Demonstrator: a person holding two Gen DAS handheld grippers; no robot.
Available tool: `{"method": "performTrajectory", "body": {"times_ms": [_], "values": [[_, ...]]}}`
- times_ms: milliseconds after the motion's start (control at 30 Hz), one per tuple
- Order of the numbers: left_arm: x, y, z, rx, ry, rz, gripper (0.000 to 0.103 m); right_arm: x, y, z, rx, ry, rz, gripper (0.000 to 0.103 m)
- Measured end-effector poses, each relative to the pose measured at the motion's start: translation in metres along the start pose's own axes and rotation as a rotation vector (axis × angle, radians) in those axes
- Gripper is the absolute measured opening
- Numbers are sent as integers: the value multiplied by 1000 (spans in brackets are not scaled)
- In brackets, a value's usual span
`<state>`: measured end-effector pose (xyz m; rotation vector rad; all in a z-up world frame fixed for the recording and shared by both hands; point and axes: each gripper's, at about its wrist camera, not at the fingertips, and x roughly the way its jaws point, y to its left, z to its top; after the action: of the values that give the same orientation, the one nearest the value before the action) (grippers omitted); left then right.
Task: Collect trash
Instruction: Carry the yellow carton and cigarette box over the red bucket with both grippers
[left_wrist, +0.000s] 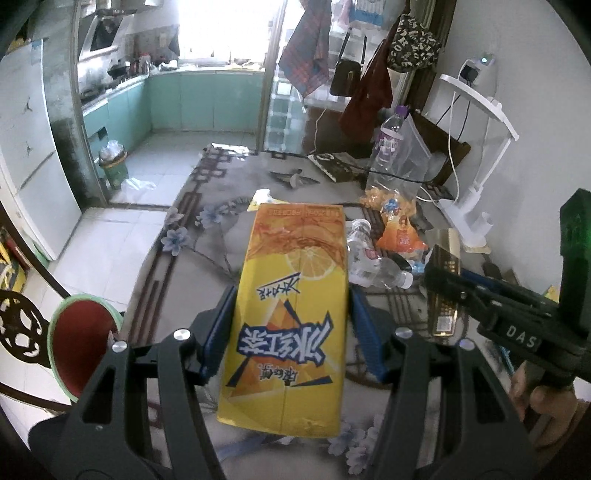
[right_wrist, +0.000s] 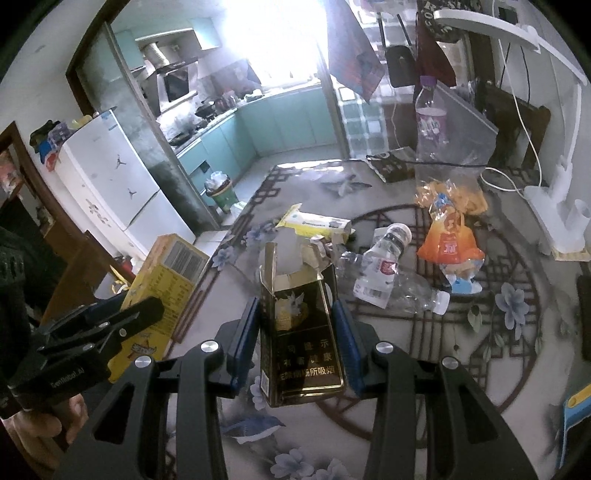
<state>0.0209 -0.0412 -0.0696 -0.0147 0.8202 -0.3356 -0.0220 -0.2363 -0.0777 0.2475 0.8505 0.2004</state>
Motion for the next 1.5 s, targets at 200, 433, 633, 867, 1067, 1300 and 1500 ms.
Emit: {"method": "performTrajectory", "body": {"times_ms": [200, 433, 633, 867, 1067, 1300, 1500], "values": [[-7, 3, 1, 1, -20, 11, 58, 2, 5, 1, -10, -4, 5, 40], [-13, 15, -1, -26, -28, 30, 58, 4, 16, 4, -36, -6, 12, 40], [-17, 28, -3, -54, -31, 46, 58, 6, 24, 4, -52, -2, 16, 40], [-20, 42, -6, -77, -38, 58, 58, 11, 36, 4, -73, 5, 20, 40], [-20, 55, -10, -97, -26, 66, 58, 20, 49, 2, -90, 22, 31, 40], [-20, 72, -13, -119, -13, 85, 58, 34, 66, 2, -106, 41, 53, 40], [-19, 91, -15, -134, 0, 105, 58, 49, 79, 3, -114, 56, 78, 40]]}}
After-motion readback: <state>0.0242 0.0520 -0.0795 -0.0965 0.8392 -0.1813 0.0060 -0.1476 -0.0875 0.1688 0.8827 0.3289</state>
